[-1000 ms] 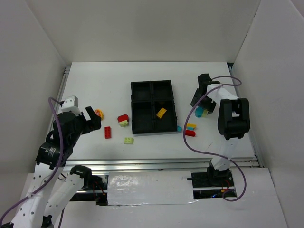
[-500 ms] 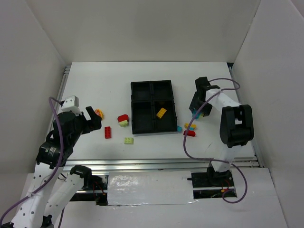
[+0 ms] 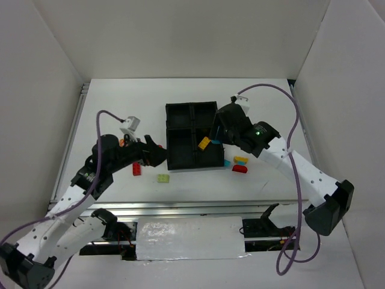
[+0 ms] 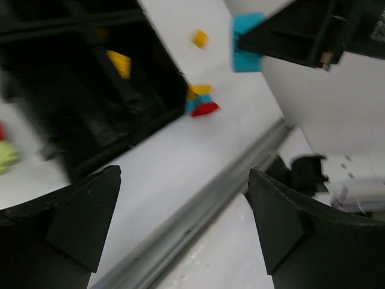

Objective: Sort the legos into containers by color

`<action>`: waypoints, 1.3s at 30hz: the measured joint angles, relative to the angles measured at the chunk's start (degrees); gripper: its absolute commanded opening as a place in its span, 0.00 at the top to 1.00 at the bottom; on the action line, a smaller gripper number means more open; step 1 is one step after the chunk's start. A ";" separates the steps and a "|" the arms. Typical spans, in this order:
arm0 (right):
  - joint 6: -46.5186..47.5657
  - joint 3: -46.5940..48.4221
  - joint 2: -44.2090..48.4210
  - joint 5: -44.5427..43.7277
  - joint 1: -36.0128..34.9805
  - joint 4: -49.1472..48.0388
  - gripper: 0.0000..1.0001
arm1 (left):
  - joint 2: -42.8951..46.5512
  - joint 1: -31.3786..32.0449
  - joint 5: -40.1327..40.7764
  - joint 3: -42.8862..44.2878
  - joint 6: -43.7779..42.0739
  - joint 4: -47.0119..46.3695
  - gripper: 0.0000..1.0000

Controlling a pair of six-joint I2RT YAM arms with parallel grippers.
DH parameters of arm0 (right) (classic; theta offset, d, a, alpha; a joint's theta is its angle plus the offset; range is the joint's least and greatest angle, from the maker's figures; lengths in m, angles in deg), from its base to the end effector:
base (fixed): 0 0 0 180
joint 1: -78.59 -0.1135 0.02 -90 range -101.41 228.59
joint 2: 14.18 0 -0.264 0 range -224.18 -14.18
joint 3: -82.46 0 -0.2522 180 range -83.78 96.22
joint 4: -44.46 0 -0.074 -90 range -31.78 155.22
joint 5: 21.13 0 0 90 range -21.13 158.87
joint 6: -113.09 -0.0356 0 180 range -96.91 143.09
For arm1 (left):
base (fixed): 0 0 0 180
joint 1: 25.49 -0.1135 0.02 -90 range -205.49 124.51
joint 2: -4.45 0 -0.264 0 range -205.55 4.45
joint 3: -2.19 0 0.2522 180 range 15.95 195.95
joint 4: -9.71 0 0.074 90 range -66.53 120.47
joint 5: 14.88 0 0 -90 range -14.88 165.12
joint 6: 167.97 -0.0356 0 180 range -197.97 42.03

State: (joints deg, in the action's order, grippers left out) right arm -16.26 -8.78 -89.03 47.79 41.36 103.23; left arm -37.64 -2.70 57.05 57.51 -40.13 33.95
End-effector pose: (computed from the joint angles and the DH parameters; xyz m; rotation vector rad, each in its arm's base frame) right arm 0.2242 0.1543 0.3533 0.2200 2.2920 0.2560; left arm 0.1575 -0.0781 0.3276 -0.0019 1.8743 -1.0282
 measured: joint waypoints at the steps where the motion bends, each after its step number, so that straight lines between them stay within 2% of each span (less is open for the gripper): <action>1: -0.98 0.00 0.79 -0.50 -1.84 0.35 0.73 | -1.42 2.99 -0.39 -0.22 0.39 -2.16 0.01; 4: -4.48 1.05 2.01 -2.56 -8.66 2.08 0.72 | -5.22 13.66 0.96 -0.17 1.40 -9.05 0.01; 7: -8.46 3.58 1.99 -5.95 -15.58 3.63 0.71 | -8.70 21.75 4.90 -0.04 1.31 -14.43 0.01; 11: -13.35 5.33 2.01 -9.99 -21.03 4.26 0.70 | -12.37 28.59 12.98 -0.04 1.05 -18.58 0.03; 18: -18.40 4.72 2.58 -12.81 -24.94 4.04 0.70 | -12.50 31.87 23.89 -2.60 1.16 -26.27 0.07; 23: -19.61 3.32 4.31 -11.82 -26.62 1.86 0.70 | -11.47 31.91 27.08 -4.85 1.11 -31.10 0.13; 26: -20.09 3.45 4.33 -11.96 -27.56 0.02 0.70 | -11.56 32.06 27.41 -4.83 0.81 -32.04 0.27; 27: -20.24 3.61 4.17 -12.09 -27.82 -0.26 0.69 | -11.69 32.13 27.39 -4.83 0.52 -32.24 0.38; 28: -20.35 3.78 3.96 -12.13 -28.09 -0.50 0.69 | -11.80 32.15 27.39 -4.83 0.37 -32.44 0.44; 29: -20.44 3.82 3.76 -12.35 -28.37 -0.90 0.69 | -11.91 32.24 27.23 -4.83 0.20 -32.65 0.60; 31: -20.22 3.85 3.34 -12.66 -28.55 -1.38 0.68 | -11.96 32.50 27.15 -4.83 0.48 -32.83 0.78; 32: -20.11 3.85 3.32 -12.83 -28.55 -1.62 0.65 | -11.96 32.41 26.82 -4.83 0.26 -32.96 0.95; 33: -20.06 3.85 3.28 -12.81 -28.55 -1.64 0.62 | -12.00 32.44 26.84 -4.83 0.11 -33.00 1.00; 36: -19.98 3.85 3.23 -12.81 -28.57 -1.77 0.45 | -11.80 32.41 26.80 -4.83 0.07 -32.98 1.00; 37: -19.96 3.85 3.26 -12.70 -28.59 -2.05 0.30 | -11.61 32.41 26.80 -4.87 0.04 -32.87 1.00; 38: -19.96 3.82 3.28 -12.59 -28.59 -2.21 0.30 | -11.34 32.41 26.82 -4.94 -0.04 -32.81 1.00; 39: -19.74 3.56 3.52 -12.35 -28.63 -2.84 0.07 | -10.95 32.41 26.93 -5.14 -0.11 -32.79 1.00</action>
State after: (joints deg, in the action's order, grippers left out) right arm -36.00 -5.21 -85.51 35.44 12.73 100.39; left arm -48.59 29.71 83.98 52.38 -40.24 1.17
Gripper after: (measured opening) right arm 0.708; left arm 0.491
